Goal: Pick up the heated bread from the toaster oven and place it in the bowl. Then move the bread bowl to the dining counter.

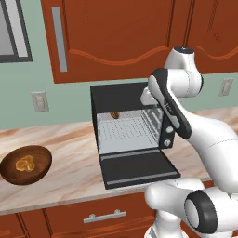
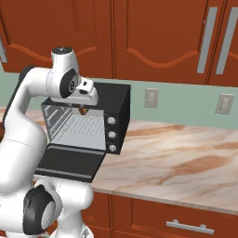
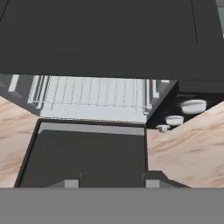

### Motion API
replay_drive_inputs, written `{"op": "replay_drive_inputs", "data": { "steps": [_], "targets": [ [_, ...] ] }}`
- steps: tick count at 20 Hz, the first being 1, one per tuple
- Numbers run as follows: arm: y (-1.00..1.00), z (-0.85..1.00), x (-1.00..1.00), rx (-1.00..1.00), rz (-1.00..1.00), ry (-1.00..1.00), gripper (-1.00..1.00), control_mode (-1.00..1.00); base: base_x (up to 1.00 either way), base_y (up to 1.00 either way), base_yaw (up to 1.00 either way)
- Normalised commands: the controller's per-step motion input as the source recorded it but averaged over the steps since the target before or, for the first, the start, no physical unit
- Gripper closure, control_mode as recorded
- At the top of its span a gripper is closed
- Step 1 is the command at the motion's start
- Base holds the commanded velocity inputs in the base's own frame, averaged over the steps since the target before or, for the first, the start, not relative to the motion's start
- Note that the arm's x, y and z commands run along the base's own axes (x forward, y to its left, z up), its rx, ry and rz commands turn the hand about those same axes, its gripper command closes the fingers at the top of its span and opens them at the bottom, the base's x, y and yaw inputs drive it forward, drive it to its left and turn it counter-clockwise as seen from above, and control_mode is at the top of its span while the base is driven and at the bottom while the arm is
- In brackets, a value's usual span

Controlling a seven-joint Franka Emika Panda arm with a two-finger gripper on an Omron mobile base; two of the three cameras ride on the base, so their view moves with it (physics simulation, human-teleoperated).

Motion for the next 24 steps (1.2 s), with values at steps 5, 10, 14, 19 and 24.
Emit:
{"op": "replay_drive_inputs", "data": {
  "steps": [5,10,14,19,24],
  "targets": [
    [0.08,-0.08,-0.17,0.00,0.00,0.00,-1.00,-1.00,0.00,0.00,0.00],
    [0.56,-0.94,-0.44,-0.01,0.00,-0.13,-1.00,-1.00,0.00,0.00,0.00],
    [0.35,-0.91,-0.12,0.00,0.00,-0.30,-1.00,-1.00,0.00,0.00,0.00],
    [0.02,-0.48,0.01,0.00,0.00,-0.20,-1.00,-1.00,0.00,0.00,0.00],
    [0.00,-0.06,0.33,0.00,-0.06,-0.16,-1.00,-1.00,0.00,0.00,0.00]
  ]
}}
